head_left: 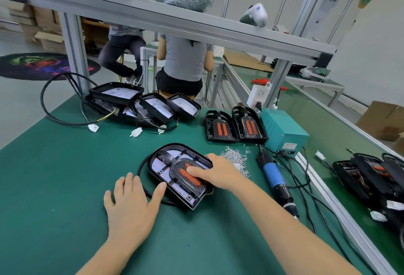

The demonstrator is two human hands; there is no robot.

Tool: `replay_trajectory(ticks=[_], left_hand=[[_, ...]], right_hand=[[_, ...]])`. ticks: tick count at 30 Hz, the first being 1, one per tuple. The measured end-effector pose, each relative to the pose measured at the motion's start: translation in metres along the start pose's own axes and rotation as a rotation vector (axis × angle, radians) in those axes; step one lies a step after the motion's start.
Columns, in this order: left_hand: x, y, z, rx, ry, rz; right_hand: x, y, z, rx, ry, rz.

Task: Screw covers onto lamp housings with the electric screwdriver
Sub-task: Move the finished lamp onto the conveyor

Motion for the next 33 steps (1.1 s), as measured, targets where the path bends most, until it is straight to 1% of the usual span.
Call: replay_trajectory(ticks=[4, 7, 10, 14, 16, 17, 18, 19, 21, 22, 23, 24, 25, 26, 28, 30, 32, 33], left_hand=[[-0.002, -0.001, 0.008, 0.0, -0.035, -0.005], [-0.004, -0.002, 0.004, -0.117, -0.044, -0.018], [0.0, -0.003, -0.009, -0.338, -0.058, -0.004], [0.012, -0.007, -0.014, -0.737, -0.207, 0.015], [0.018, -0.007, -0.014, -0.963, -0.266, 0.046], [0.02, -0.007, -0.014, -1.031, -0.277, 0.049], [0.02, -0.007, -0.013, -1.051, -0.27, 0.047], [0.021, -0.008, -0.013, -1.016, -0.249, 0.041], [0.021, -0.006, -0.013, -0.843, -0.2, 0.039], [0.02, -0.005, -0.014, -0.742, -0.189, 0.032], [0.019, -0.004, -0.014, -0.671, -0.187, 0.025], [0.019, -0.003, -0.014, -0.649, -0.184, 0.012], [0.018, -0.003, -0.014, -0.649, -0.182, 0.0], [0.017, -0.004, -0.014, -0.65, -0.175, -0.014], [0.016, -0.003, -0.012, -0.646, -0.173, -0.023], [0.015, -0.001, -0.01, -0.642, -0.168, -0.018], [0.014, 0.0, -0.009, -0.639, -0.154, -0.014], [0.014, 0.0, -0.009, -0.637, -0.148, -0.016]], right_hand=[[0.005, 0.002, 0.005, 0.088, 0.011, 0.077], [0.006, 0.002, 0.008, 0.18, 0.016, 0.124], [0.007, 0.006, 0.005, 0.306, 0.022, 0.133], [0.0, 0.017, 0.008, 0.408, -0.014, 0.194], [-0.002, 0.021, 0.01, 0.452, -0.021, 0.192], [-0.004, 0.021, 0.011, 0.454, -0.035, 0.173], [-0.004, 0.02, 0.012, 0.397, -0.059, 0.136], [-0.005, 0.018, 0.013, 0.322, -0.09, 0.099], [0.0, 0.01, 0.011, 0.166, -0.082, -0.019], [0.004, 0.003, 0.009, 0.062, -0.056, -0.105], [0.01, -0.004, 0.004, -0.112, -0.037, -0.204], [0.015, -0.011, 0.0, -0.314, -0.011, -0.285], [0.018, -0.016, -0.004, -0.501, 0.021, -0.319], [0.021, -0.018, -0.008, -0.635, 0.051, -0.313], [0.029, -0.018, -0.015, -0.722, 0.106, -0.258], [0.031, -0.017, -0.015, -0.789, 0.076, -0.264], [0.03, -0.019, -0.009, -0.887, -0.021, -0.344], [0.027, -0.022, -0.003, -0.881, -0.069, -0.4]])
Point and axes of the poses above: each hand's wrist, its own x-axis towards the middle knuckle, its own y-axis out of the palm, z = x × y, the point moved 2 cm from there along x, towards the middle knuckle, and after that the axes turned 3 degrees about y, right-handed, at the moved point
